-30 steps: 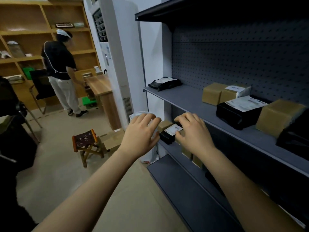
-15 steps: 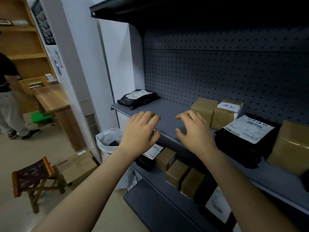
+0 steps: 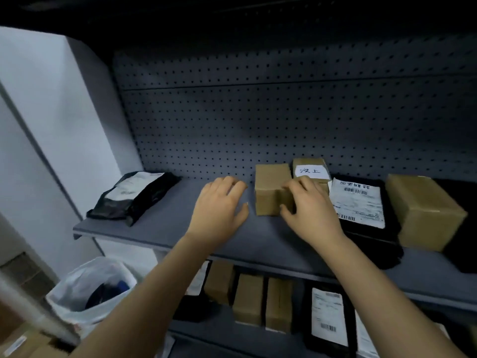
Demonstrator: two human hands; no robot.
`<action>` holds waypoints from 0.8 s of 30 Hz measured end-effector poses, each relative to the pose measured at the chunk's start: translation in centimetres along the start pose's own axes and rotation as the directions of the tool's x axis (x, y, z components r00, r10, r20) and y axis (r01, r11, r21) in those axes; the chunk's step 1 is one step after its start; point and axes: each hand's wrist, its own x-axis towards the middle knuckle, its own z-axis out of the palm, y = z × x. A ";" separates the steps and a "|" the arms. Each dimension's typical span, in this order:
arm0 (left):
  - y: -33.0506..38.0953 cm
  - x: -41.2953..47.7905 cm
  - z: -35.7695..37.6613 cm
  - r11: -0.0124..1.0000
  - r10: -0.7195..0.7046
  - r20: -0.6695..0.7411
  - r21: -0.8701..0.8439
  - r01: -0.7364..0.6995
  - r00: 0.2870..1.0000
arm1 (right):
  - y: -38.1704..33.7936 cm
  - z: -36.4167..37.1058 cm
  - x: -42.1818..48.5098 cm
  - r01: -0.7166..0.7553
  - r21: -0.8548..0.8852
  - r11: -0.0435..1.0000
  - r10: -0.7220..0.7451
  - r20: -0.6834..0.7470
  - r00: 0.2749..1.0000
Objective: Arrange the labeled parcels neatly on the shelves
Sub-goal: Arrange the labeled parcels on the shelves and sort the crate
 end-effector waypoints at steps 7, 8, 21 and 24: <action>-2.6 2.4 3.2 0.973 0.109 0.106 -0.216 -0.084 0.988 | -1.3 1.5 0.6 -0.249 0.056 0.967 0.251 -0.029 0.968; -2.7 2.5 3.5 0.966 0.113 0.142 -0.246 -0.075 0.983 | -1.4 1.7 0.5 -0.271 0.067 0.960 0.273 -0.024 0.962; -2.4 1.9 5.4 0.774 -0.004 0.300 -0.603 0.193 0.954 | -2.0 3.1 0.4 -0.330 0.233 0.915 0.335 0.015 0.942; -2.3 0.7 4.6 0.742 -0.065 0.283 -0.628 0.236 0.957 | -2.4 3.3 -0.4 -0.294 0.312 0.903 0.317 -0.023 0.948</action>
